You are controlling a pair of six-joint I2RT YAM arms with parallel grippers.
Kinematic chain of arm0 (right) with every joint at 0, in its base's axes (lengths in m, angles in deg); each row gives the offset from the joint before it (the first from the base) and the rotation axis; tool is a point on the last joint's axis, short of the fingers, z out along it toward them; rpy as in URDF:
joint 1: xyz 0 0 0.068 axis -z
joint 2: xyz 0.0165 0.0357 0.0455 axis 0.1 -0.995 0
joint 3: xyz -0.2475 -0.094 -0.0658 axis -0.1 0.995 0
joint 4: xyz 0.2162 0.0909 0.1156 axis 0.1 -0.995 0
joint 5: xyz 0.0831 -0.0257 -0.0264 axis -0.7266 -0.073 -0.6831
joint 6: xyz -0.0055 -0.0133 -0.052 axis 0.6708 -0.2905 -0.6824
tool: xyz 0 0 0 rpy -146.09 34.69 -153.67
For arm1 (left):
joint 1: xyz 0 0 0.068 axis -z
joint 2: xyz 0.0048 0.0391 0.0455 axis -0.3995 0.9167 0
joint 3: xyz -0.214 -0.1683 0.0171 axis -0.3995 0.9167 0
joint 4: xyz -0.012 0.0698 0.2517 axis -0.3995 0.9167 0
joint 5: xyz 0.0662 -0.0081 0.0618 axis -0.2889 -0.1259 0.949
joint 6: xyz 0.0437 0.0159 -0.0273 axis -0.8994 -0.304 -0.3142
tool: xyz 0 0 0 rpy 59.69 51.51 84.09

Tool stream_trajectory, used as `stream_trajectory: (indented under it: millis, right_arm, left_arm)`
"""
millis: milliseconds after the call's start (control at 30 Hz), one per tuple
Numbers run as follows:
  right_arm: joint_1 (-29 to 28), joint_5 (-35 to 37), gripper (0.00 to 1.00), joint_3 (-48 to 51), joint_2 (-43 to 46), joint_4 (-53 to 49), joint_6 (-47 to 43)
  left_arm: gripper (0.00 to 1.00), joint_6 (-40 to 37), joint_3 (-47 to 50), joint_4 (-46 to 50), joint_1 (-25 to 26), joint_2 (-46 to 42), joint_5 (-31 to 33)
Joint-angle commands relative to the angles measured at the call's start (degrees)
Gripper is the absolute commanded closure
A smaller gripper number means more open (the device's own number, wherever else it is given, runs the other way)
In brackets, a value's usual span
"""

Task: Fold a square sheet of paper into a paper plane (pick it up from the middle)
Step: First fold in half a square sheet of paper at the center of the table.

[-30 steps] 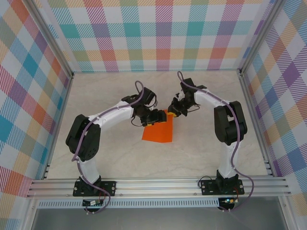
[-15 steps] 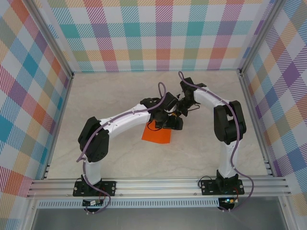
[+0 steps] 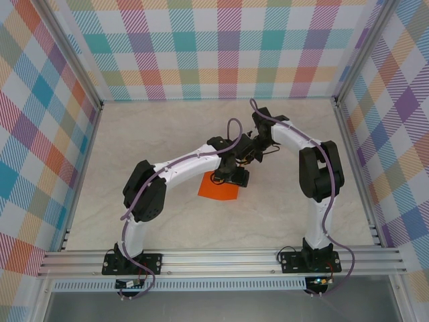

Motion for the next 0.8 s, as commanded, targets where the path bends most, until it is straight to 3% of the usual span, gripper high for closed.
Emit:
stream_trajectory:
  millis: [0, 267, 533, 767]
  right_arm:
    - [-0.2, -2.1, 0.87, -2.1, -1.1, -2.1, 0.5]
    - [-0.1, -0.9, 0.85, -2.5, -1.3, -3.6, -0.8]
    - [-0.2, 0.4, 0.77, -2.0, -0.4, -4.5, -2.2]
    - [0.8, 1.6, 0.61, 0.0, 3.2, -3.3, -3.1]
  left_arm:
    - [0.34, -1.6, -2.5, 2.8, 0.9, 1.4, 2.4]
    - [0.60, -1.9, -2.7, 2.4, 0.9, 0.2, 4.5]
    - [0.95, -1.3, -1.0, 0.9, -0.4, -1.8, 3.9]
    - [1.00, 0.1, 6.2, -5.9, -4.6, -6.4, -3.4]
